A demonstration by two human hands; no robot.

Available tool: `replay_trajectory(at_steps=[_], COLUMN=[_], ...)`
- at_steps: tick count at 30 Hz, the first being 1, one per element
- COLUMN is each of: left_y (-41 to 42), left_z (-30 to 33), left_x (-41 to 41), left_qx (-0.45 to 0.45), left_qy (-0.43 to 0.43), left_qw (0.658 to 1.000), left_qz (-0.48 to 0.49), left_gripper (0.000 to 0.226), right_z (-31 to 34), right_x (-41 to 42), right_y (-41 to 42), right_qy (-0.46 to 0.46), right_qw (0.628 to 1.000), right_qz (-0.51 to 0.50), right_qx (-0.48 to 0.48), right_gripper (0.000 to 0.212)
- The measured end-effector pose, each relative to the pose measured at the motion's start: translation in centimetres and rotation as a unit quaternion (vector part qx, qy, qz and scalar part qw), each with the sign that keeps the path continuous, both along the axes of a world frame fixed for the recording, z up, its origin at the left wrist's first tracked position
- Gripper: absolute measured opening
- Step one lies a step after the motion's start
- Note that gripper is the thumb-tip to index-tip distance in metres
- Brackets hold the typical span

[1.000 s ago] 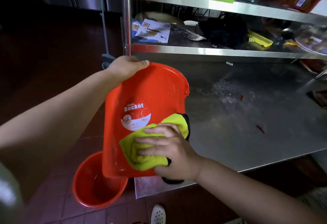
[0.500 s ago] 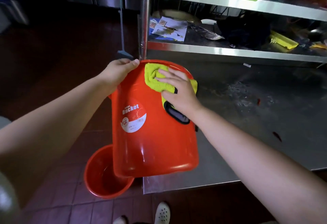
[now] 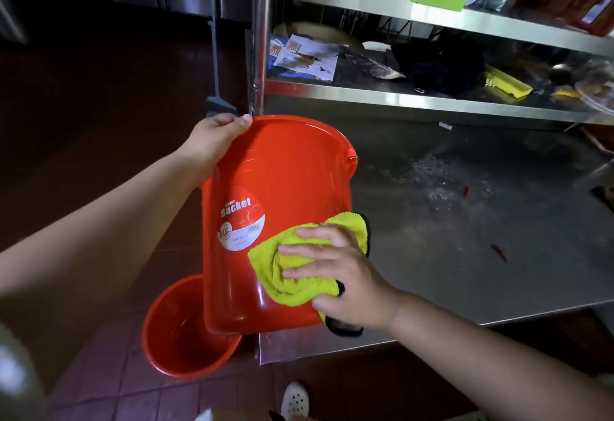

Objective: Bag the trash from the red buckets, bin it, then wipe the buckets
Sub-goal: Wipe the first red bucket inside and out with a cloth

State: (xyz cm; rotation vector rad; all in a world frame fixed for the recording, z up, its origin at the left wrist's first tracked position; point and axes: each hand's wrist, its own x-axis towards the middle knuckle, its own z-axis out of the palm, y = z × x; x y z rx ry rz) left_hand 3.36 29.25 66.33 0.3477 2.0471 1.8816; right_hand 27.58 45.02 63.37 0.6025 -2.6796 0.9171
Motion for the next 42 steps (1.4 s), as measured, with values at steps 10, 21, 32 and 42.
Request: replay_trajectory(at_steps=[10, 21, 32, 42], left_y=[0.3, -0.6, 8.3, 4.9], left_z=[0.0, -1.4, 2.8, 1.4], left_x=[-0.9, -0.3, 0.2, -0.5], left_qx=[-0.017, 0.026, -0.372, -0.274], left_qy=[-0.010, -0.019, 0.274, 0.245], left_qw=[1.000, 0.999, 0.885, 0.929], left_qz=[-0.016, -0.008, -0.063, -0.037], left_gripper=[0.023, 0.021, 0.048, 0.034], right_z=[2.6, 3.8, 0.7, 1.3], right_x=[-12.3, -13.0, -0.2, -5.2], right_y=[3.2, 3.7, 1.3, 2.2], right_qy=[0.017, -0.036, 0.010, 0.065], right_qw=[0.990, 0.992, 0.994, 0.996], right_qz=[-0.131, -0.120, -0.019, -0.017], right_qx=[-0.051, -0.012, 0.104, 0.053], right_gripper=[0.039, 0.042, 0.043, 0.039])
